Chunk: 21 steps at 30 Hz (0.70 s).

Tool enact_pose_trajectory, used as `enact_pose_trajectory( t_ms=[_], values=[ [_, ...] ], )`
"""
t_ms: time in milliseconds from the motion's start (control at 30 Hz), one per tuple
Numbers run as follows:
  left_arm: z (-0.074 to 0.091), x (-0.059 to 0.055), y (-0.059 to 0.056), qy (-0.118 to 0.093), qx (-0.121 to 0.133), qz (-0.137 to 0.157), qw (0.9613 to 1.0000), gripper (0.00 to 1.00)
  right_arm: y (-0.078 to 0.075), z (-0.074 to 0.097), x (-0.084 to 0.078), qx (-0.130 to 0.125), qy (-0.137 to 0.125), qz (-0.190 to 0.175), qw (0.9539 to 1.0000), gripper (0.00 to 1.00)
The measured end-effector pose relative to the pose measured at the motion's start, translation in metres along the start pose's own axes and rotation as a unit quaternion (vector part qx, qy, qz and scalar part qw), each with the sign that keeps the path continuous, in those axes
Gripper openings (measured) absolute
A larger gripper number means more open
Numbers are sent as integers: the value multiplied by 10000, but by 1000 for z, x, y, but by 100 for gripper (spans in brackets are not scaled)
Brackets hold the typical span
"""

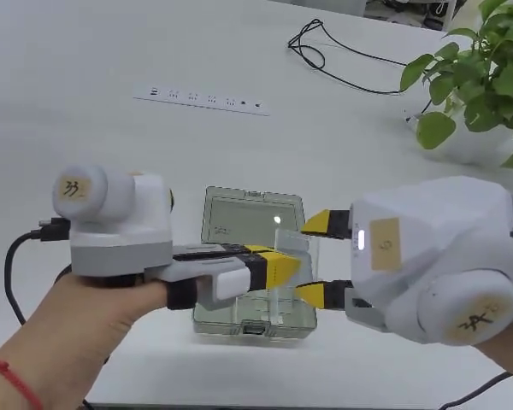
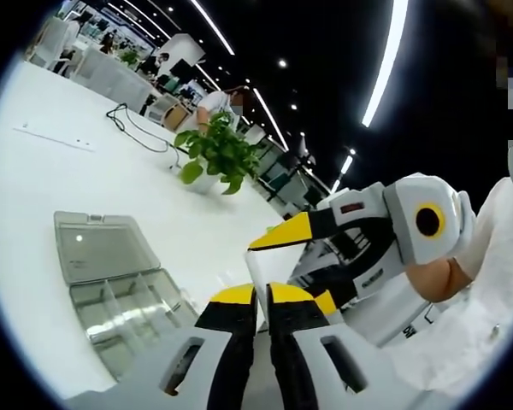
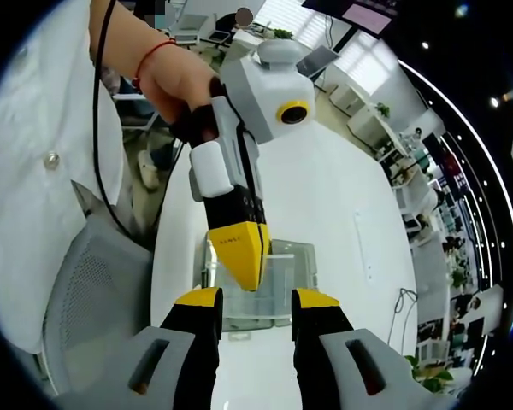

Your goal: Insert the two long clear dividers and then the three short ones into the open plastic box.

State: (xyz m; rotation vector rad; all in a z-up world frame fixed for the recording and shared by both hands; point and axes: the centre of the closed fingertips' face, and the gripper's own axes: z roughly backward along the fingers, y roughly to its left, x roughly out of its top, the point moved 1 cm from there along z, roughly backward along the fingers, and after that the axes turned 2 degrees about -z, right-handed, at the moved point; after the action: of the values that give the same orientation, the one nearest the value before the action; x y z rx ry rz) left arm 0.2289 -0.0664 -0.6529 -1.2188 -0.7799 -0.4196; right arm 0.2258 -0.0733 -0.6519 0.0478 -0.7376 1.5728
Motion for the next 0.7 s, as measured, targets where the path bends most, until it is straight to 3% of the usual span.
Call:
enact_pose_trajectory(
  t_ms=[467, 700],
  values=[
    [1, 2, 1, -188, -5, 562, 9982, 0, -3, 2, 2, -84, 46, 232, 9997, 33],
    [0, 3, 2, -280, 10, 643, 9975, 0, -4, 2, 2, -111, 55, 289, 9995, 33]
  ],
)
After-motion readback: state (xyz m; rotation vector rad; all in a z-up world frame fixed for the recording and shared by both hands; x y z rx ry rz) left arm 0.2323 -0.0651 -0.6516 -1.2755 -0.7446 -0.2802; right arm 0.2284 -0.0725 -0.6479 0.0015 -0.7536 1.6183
